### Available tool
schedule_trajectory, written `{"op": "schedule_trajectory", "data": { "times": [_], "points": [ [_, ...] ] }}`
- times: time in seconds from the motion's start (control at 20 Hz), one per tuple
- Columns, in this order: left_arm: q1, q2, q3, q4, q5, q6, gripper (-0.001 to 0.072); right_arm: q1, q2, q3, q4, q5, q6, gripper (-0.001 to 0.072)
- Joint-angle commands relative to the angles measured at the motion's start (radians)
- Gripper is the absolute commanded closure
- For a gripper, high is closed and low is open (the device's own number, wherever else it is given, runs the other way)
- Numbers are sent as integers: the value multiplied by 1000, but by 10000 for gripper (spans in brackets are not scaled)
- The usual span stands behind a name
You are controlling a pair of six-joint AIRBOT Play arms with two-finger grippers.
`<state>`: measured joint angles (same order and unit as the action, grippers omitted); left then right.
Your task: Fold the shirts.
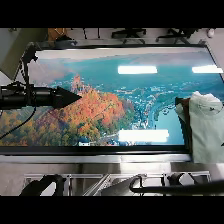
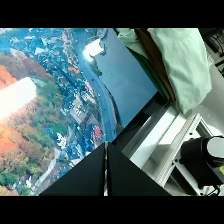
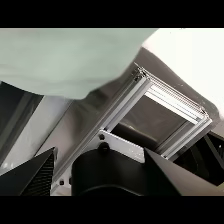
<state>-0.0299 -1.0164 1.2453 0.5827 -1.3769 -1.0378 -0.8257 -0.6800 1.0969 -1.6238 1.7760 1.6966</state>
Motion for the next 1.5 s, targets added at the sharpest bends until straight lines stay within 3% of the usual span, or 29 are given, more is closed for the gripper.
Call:
{"op": "schedule_trajectory", "data": {
  "times": [0.0, 0.05, 0.1, 0.2, 0.25, 0.45, 0.7, 0.8, 0.95, 1.1, 1.3, 1.45],
  "points": [
    [-21, 0, 1, 0, 33, 1, 694, 50, -94, 105, 94, -34, -6, 121],
    [-18, 0, 1, 0, 45, 1, 694, 86, -130, 168, 153, -53, -6, 168],
    [-13, 0, 1, -1, 53, 1, 694, 130, -158, 216, 227, -82, -6, 317],
    [-13, 0, 1, 1, 70, 1, 694, 225, -186, 250, 389, -201, -6, 523],
    [-13, 0, 1, 1, 76, 1, 694, 281, -191, 250, 460, -278, -6, 672],
    [-13, 0, 1, 50, 90, -2, 694, 556, -208, 245, 505, -472, -59, 690],
    [-87, -1, -1, 241, 92, -93, 694, 850, -238, 156, 457, -611, -76, 691],
    [-154, 1, -16, 320, 126, -136, 694, 940, -252, 100, 442, -667, -82, 691],
    [-201, 0, -163, 313, 208, -162, 695, 1029, -277, 29, 428, -729, -86, 691],
    [-217, 0, -308, 306, 286, -180, 694, 1064, -307, 20, 431, -732, -97, 690],
    [-217, 2, -330, 308, 316, -179, 694, 1070, -311, 19, 444, -712, -96, 690],
    [-217, 7, -330, 307, 338, -179, 694, 1070, -311, 19, 484, -621, -93, 690]
  ]
}}
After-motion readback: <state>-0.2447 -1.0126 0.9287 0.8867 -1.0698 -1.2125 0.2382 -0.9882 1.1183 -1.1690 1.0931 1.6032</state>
